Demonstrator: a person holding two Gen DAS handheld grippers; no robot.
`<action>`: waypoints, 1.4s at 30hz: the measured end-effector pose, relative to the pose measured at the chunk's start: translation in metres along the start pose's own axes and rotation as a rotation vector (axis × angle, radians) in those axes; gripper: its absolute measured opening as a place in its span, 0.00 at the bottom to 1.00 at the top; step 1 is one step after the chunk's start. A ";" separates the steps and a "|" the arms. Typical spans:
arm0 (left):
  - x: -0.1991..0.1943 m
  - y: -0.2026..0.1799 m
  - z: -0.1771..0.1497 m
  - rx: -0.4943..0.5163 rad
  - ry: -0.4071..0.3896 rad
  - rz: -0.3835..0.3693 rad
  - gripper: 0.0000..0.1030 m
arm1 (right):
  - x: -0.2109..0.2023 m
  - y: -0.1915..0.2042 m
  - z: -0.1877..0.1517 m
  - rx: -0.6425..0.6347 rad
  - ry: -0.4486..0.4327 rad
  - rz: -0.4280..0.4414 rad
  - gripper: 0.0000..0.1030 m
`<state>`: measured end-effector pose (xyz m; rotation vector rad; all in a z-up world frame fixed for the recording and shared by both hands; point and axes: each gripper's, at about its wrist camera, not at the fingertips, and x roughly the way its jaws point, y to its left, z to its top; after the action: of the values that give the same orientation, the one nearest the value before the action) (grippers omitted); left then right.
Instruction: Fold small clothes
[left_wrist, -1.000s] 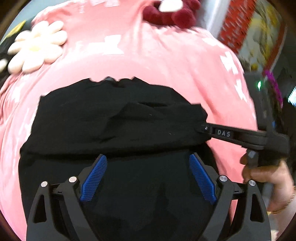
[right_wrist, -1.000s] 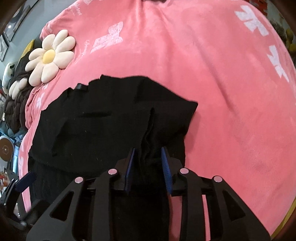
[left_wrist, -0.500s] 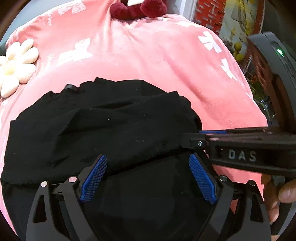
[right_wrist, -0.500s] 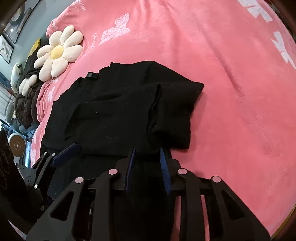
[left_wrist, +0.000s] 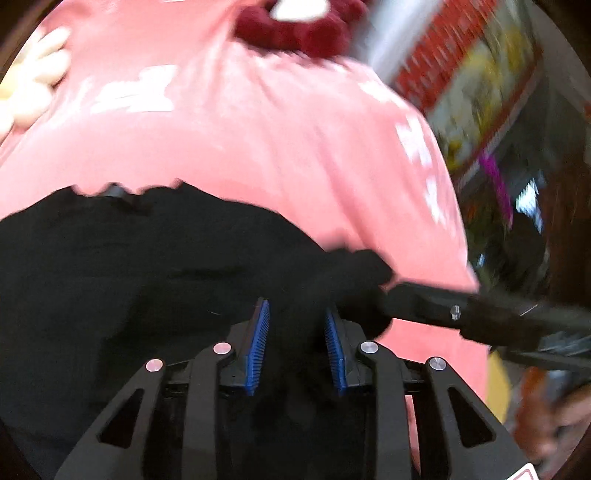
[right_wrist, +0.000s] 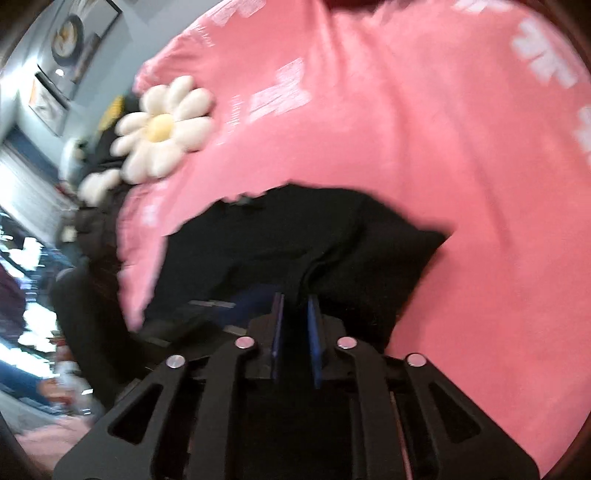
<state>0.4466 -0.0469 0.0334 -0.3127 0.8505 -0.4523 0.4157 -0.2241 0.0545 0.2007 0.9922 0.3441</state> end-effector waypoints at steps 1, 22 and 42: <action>-0.009 0.006 0.003 -0.016 -0.015 -0.013 0.26 | -0.004 -0.007 -0.004 -0.004 -0.020 -0.069 0.26; 0.052 -0.011 0.016 -0.014 0.152 0.012 0.20 | -0.002 -0.002 -0.042 -0.047 -0.028 -0.200 0.37; -0.244 0.094 0.098 -0.208 -0.447 0.175 0.02 | 0.117 0.161 -0.029 -0.329 0.142 0.071 0.50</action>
<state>0.4072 0.1649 0.2112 -0.5046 0.4809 -0.1195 0.4190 -0.0311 -0.0012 -0.0879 1.0543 0.5868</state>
